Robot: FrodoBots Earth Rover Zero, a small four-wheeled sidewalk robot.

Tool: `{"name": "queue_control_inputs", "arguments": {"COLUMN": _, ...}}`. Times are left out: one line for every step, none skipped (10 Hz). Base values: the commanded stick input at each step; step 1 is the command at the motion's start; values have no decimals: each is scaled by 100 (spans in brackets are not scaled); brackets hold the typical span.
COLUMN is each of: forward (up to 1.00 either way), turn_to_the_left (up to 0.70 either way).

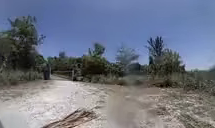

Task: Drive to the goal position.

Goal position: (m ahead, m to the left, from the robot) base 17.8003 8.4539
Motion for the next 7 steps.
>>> {"name": "queue_control_inputs", "arguments": {"forward": 70, "turn_to_the_left": 14}}
{"name": "queue_control_inputs", "arguments": {"forward": 70, "turn_to_the_left": 14}}
{"name": "queue_control_inputs", "arguments": {"forward": 70, "turn_to_the_left": 14}}
{"name": "queue_control_inputs", "arguments": {"forward": 70, "turn_to_the_left": 14}}
{"name": "queue_control_inputs", "arguments": {"forward": 70, "turn_to_the_left": 14}}
{"name": "queue_control_inputs", "arguments": {"forward": 70, "turn_to_the_left": 0}}
{"name": "queue_control_inputs", "arguments": {"forward": 70, "turn_to_the_left": 0}}
